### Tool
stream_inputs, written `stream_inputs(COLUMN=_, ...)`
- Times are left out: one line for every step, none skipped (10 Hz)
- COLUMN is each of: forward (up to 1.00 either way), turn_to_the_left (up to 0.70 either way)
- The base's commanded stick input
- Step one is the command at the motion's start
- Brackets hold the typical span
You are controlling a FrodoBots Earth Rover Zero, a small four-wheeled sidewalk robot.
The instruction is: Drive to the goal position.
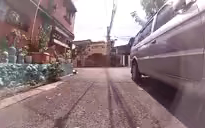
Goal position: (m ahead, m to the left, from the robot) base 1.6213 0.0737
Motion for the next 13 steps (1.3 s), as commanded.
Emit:
stream_inputs(forward=0.7, turn_to_the_left=0.0)
stream_inputs(forward=0.7, turn_to_the_left=0.0)
stream_inputs(forward=0.7, turn_to_the_left=0.0)
stream_inputs(forward=0.7, turn_to_the_left=0.0)
stream_inputs(forward=0.7, turn_to_the_left=0.0)
stream_inputs(forward=0.7, turn_to_the_left=0.0)
stream_inputs(forward=0.7, turn_to_the_left=0.0)
stream_inputs(forward=0.7, turn_to_the_left=0.0)
stream_inputs(forward=0.7, turn_to_the_left=0.0)
stream_inputs(forward=0.7, turn_to_the_left=0.0)
stream_inputs(forward=0.7, turn_to_the_left=0.0)
stream_inputs(forward=0.7, turn_to_the_left=0.0)
stream_inputs(forward=0.7, turn_to_the_left=0.0)
